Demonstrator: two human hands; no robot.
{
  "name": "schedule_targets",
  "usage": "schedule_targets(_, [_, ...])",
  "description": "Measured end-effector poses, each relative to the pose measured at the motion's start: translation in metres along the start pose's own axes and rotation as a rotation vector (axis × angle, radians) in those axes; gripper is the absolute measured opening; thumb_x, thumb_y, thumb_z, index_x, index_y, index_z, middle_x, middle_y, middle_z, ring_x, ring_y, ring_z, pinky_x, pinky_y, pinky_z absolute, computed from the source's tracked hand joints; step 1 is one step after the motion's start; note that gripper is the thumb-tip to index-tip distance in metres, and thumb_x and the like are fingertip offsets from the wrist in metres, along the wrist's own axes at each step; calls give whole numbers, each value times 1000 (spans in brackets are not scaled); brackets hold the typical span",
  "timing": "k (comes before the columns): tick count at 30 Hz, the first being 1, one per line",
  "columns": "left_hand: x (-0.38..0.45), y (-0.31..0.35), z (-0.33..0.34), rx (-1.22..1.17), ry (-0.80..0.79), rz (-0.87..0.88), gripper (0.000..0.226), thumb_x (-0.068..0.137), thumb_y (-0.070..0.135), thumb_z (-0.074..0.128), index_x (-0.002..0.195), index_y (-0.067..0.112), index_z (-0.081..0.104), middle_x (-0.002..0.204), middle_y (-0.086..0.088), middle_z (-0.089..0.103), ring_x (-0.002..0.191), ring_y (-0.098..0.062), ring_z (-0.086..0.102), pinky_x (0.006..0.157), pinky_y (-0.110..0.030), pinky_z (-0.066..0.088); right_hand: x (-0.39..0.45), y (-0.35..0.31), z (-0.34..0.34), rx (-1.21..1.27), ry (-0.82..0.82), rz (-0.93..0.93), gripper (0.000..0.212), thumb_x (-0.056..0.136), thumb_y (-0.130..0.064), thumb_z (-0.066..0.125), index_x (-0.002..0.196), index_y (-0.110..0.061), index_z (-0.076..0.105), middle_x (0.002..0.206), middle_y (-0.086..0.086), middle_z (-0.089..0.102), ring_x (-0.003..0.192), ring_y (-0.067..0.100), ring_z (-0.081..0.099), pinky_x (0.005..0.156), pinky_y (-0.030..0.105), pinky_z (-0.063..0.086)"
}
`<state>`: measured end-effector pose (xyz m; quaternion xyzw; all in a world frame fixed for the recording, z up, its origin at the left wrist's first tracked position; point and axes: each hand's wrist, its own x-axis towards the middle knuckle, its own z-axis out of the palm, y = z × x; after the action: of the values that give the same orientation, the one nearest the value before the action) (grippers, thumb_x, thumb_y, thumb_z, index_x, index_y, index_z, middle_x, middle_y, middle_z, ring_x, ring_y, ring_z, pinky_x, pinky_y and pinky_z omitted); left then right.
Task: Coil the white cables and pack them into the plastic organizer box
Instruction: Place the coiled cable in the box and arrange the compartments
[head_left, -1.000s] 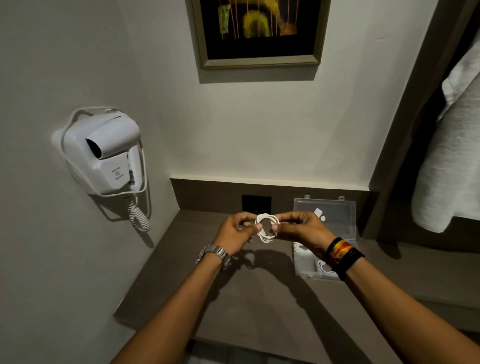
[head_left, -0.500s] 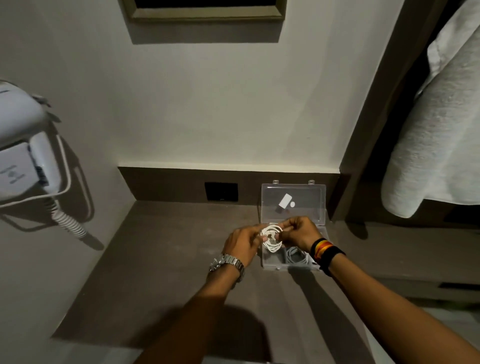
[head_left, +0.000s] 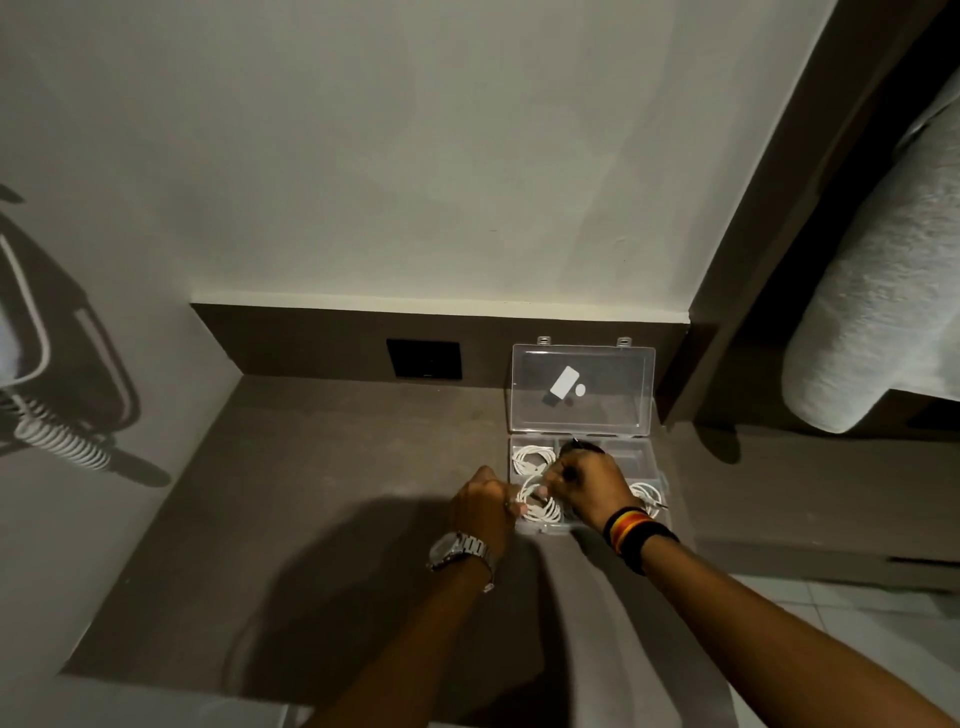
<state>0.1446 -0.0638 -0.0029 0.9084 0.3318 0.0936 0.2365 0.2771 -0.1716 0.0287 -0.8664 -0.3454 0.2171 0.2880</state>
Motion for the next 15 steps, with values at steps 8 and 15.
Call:
schedule_targets(8, [4,0,1,17,-50,70,26,70,19,83,80,0,70,80,-21,68,68,-40,67,59,-39,53,-1,4,-3,-402,-211,1,46,83,-32,82,124,-15,69,129,6,61,115,25,62,98,38,53])
schedule_targets(15, [13,2,3,183,-81,101,29,77,26,75,100,9,70,102,-16,69,92,-37,66,78,-40,52,5,-6,10,-559,-194,4,30,82,-35,82,101,-12,76,128,11,55,116,34,60,97,43,53])
